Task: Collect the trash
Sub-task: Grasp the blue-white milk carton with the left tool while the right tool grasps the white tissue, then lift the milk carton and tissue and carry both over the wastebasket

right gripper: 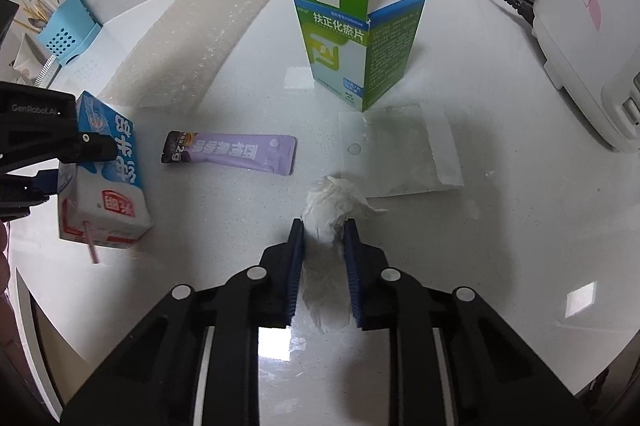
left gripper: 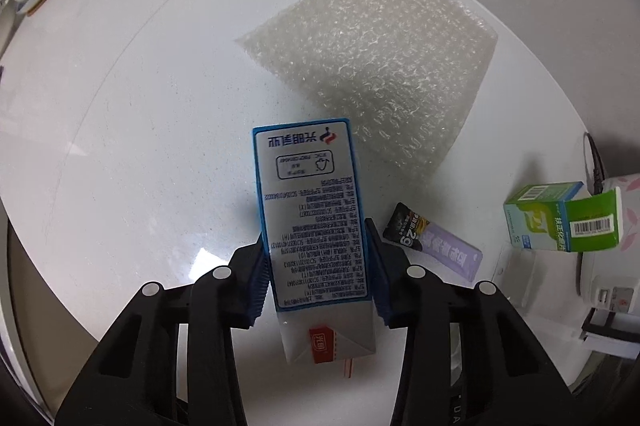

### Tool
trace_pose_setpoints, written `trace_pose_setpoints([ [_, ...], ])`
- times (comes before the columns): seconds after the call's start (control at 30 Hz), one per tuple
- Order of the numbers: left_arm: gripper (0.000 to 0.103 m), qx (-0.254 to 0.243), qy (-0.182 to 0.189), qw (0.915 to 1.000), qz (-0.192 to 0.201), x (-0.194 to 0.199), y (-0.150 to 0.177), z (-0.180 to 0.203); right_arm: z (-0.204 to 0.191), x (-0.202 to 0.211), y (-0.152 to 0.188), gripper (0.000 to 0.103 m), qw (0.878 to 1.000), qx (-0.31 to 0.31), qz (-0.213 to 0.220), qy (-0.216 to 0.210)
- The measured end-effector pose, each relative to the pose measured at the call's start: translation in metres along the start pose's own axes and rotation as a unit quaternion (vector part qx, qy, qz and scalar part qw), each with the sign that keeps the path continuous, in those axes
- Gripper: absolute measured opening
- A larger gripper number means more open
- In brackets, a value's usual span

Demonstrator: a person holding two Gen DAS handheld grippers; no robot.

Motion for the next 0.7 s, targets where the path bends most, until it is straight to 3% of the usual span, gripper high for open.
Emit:
trace_pose_setpoints([
  [0.43, 0.04, -0.055, 0.025, 0.9973, 0.042, 0.05, 0.033, -0.016, 0.02, 0.028, 0.004, 0.016, 0.999, 0.028, 0.03, -0.026],
  [0.7, 0.04, -0.1, 0.009, 0.9921, 0.076, 0.07, 0.07, -0.023, 0.031, 0.047, 0.012, 0.016, 0.997, 0.031, 0.044, -0.05],
])
Point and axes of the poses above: each gripper's, at about its wrist camera, not at the fingertips, and x roughly against the way its jaws point, z to its right, y to its underside, the point moved 4 cm from there along -x, roughly the way its jaws point, and after that the axes turned 1 degree about -x, right-handed, at the moved point
